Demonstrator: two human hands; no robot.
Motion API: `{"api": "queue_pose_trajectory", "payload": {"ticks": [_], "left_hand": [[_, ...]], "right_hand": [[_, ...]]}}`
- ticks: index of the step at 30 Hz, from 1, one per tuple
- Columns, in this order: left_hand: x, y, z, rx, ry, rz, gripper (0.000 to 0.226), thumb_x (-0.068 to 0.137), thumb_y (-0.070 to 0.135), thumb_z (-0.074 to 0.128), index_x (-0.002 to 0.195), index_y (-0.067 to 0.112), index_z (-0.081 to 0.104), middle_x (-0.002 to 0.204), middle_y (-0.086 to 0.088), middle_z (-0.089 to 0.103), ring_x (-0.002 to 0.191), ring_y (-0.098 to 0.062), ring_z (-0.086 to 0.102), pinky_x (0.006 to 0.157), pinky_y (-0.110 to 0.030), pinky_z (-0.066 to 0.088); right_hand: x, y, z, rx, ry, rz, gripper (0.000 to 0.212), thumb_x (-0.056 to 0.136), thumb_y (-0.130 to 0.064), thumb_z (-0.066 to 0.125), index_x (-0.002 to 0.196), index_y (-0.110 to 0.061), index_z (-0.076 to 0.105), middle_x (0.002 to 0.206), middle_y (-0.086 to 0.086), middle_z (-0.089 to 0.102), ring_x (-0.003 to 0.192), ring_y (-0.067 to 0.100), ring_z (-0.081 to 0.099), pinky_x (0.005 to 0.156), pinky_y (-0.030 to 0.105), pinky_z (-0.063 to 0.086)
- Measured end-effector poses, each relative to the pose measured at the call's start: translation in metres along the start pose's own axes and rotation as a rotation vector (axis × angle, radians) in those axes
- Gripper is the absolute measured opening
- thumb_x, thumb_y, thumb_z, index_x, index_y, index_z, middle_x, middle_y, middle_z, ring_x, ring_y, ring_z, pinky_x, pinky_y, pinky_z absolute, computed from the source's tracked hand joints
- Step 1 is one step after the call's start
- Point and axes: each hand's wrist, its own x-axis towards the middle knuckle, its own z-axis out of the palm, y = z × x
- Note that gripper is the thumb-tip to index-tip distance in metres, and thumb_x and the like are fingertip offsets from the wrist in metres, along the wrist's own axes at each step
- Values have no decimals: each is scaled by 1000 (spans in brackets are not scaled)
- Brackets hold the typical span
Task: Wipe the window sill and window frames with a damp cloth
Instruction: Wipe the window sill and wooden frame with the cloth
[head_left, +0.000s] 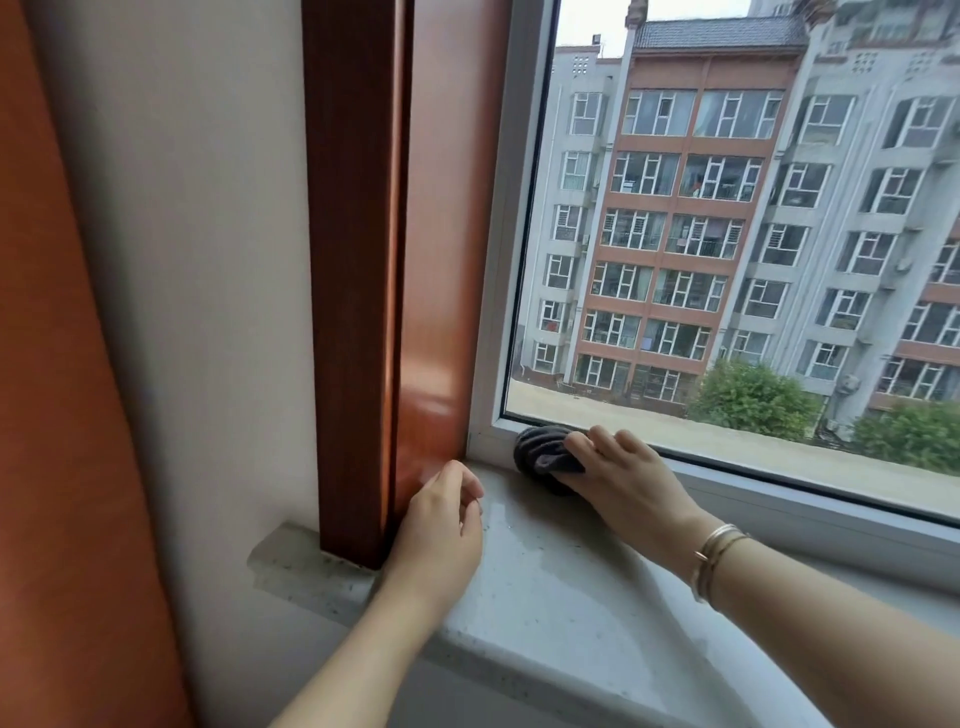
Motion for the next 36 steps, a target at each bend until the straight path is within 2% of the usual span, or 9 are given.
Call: {"api": "queue_pose_trajectory", "payload": {"ticks": [5,9,12,14,17,19,23,29,36], "left_hand": [[-1,0,0,7,0,23,13,89,4,48,86,16,51,84,9,56,82,-7,54,74,-27,46],[-1,-3,0,-3,8,41,16,88,3,49,86,19,52,85,10,55,82,-3,53,71,-17,43],[-1,-2,0,-12,0,42,15,89,4,49,87,19,52,85,10,55,81,-4,53,70,-16,42],[-1,-1,-1,-11,-2,47,14,89,4,48,87,18,52,85,9,55,80,-5,53,71,-20,44],[0,0,-1,-11,-3,39,14,89,3,48,86,17,52,83,8,55,80,-6,54,72,-23,45],[0,-1,-1,-19,0,40,14,88,3,49,86,16,52,83,8,56,79,-6,54,72,-24,46],[-1,-1,-1,-33,-2,36,14,88,2,48,86,16,52,84,7,56,80,-7,54,73,-27,47],[0,-1,-2,-29,6,48,12,88,2,50,87,14,53,84,6,57,80,-8,55,72,-25,47],[0,1,-2,-11,-30,-10,12,88,2,50,86,13,54,82,4,59,79,-10,56,69,-21,44]], "right_hand": [[9,-16,0,74,127,-6,38,86,-7,40,102,-25,69,125,11,56,102,31,51,81,36,46],[32,-28,-1,159,135,28,46,82,-8,31,106,-21,68,118,12,56,94,29,54,74,35,51],[43,-34,-5,180,114,113,50,71,-9,47,119,-11,61,99,13,56,79,29,55,66,35,49],[43,-41,-6,201,92,180,44,71,-21,64,114,-10,63,90,13,58,71,29,56,61,35,46],[40,-48,-5,236,48,283,46,83,-46,50,109,-12,66,80,12,62,66,29,57,59,34,43],[46,-46,-7,246,39,309,44,86,-43,42,107,-14,66,72,9,63,61,28,58,56,32,41],[58,-44,-5,295,-7,307,37,71,-34,70,102,-14,67,63,4,64,60,26,61,52,29,42],[64,-41,-4,326,-75,304,36,68,-28,73,100,-15,67,63,3,65,69,27,60,57,31,44],[-26,13,-3,318,-45,319,46,67,-21,78,112,-14,67,65,4,67,68,30,62,55,34,48]]}}
